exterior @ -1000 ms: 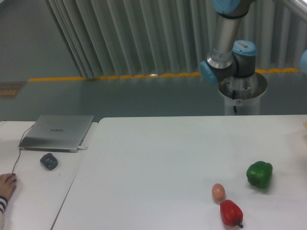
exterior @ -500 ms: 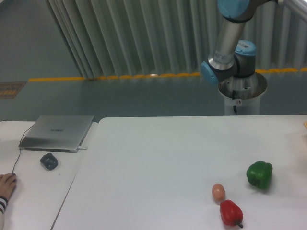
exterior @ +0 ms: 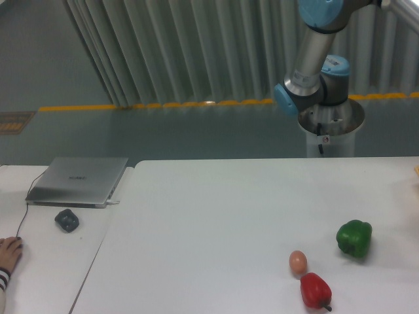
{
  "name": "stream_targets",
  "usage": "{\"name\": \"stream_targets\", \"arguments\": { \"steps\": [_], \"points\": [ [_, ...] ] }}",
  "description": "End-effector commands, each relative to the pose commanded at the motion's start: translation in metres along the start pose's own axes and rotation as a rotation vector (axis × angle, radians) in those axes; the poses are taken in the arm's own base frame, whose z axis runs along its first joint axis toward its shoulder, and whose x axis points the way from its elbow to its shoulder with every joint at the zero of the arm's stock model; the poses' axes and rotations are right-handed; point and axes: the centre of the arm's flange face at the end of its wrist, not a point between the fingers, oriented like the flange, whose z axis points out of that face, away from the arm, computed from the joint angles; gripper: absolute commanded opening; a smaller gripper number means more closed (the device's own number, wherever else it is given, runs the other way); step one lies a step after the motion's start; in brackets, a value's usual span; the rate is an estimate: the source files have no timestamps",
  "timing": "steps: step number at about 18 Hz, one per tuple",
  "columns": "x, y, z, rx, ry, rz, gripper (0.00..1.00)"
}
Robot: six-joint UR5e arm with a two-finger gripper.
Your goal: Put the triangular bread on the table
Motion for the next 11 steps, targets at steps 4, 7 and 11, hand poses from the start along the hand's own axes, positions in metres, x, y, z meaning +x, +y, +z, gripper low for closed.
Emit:
{"name": "stream_targets", "arguments": {
  "steps": [4,7,11],
  "points": [
    [0.004,-0.002,0.008,0.006,0.016,0.000,1.00],
    [0.005,-0.003,0.011,0.008,0.022,-0.018,1.00],
    [0.004,-0.002,0.014,0.007,0.027,-0.023,1.00]
  ]
}}
